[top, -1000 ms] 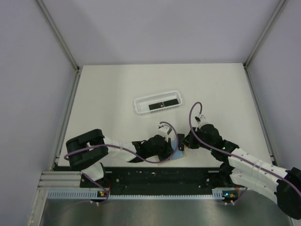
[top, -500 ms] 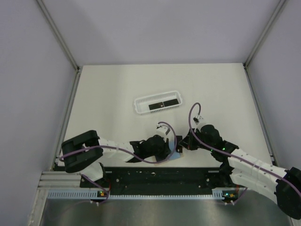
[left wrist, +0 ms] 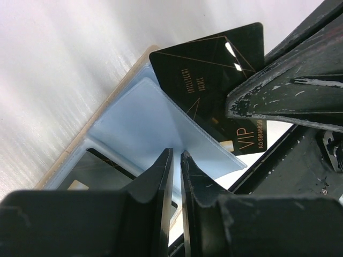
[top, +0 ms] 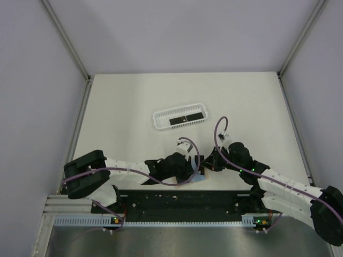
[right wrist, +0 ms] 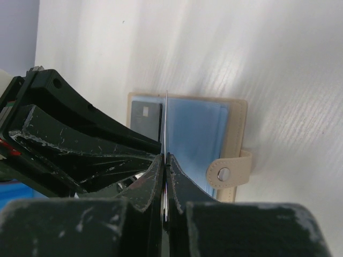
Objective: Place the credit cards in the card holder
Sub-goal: Insert the credit card into the card holder.
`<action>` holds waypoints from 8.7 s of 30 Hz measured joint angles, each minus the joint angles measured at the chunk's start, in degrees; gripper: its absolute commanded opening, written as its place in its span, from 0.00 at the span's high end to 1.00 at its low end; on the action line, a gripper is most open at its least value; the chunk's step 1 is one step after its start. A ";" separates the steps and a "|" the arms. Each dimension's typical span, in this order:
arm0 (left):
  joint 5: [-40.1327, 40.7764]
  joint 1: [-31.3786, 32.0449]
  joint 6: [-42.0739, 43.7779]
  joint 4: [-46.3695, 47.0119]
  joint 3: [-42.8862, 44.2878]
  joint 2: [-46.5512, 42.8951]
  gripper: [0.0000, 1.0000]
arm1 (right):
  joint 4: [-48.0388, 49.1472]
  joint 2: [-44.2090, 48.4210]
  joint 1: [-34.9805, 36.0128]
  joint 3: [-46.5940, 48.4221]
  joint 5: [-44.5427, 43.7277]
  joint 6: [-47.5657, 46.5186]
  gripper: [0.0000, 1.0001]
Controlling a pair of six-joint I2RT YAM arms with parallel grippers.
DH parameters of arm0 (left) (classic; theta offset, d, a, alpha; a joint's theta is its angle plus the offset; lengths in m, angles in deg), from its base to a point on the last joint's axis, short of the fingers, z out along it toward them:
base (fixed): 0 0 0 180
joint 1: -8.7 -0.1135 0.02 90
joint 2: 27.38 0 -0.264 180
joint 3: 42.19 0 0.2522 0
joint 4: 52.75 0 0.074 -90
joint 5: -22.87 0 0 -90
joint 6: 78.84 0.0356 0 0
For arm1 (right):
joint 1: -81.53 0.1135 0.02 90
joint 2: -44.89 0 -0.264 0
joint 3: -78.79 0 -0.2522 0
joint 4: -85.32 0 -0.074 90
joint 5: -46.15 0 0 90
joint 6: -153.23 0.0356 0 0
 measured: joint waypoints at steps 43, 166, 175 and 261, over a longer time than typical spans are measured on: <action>-0.02 0.00 -1.84 4.13 -4.13 0.24 0.84 | -11.45 9.68 -0.13 -0.57 -9.53 -0.85 1.00; 0.83 0.00 -0.39 3.37 -5.60 -1.49 0.85 | -17.77 14.67 -0.24 3.39 -13.99 -3.32 1.00; 1.07 0.00 -0.83 3.41 -5.97 -1.86 0.86 | -8.28 11.54 -0.24 0.11 -5.22 -2.71 1.00; 15.61 0.00 1.88 -13.07 -7.58 -32.02 0.79 | 15.98 -15.76 3.32 2.86 7.50 8.76 1.00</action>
